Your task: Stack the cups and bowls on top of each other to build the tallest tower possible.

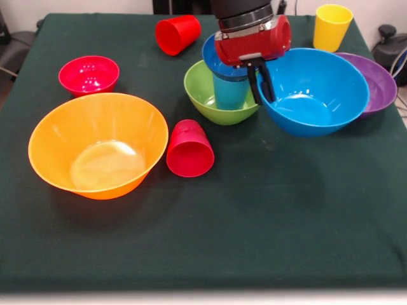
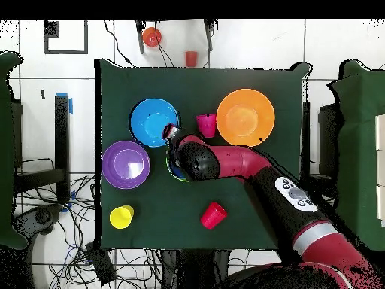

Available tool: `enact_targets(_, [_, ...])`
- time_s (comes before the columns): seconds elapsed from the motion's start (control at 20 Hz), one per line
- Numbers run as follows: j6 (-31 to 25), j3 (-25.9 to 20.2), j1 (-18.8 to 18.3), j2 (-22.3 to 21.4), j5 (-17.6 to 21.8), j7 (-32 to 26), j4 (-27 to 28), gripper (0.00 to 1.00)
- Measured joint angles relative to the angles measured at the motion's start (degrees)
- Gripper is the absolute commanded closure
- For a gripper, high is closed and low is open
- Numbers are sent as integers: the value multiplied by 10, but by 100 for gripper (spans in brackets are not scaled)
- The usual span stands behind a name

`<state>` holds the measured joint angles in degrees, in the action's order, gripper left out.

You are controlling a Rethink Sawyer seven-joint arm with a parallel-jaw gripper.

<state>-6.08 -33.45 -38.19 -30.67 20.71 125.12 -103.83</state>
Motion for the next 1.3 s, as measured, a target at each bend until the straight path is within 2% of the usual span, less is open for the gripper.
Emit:
enact_targets(0.6, [0, -17, 1, 0, -18, 0, -10, 100])
enact_targets(1.3, [15, -19, 4, 0, -18, 0, -10, 100])
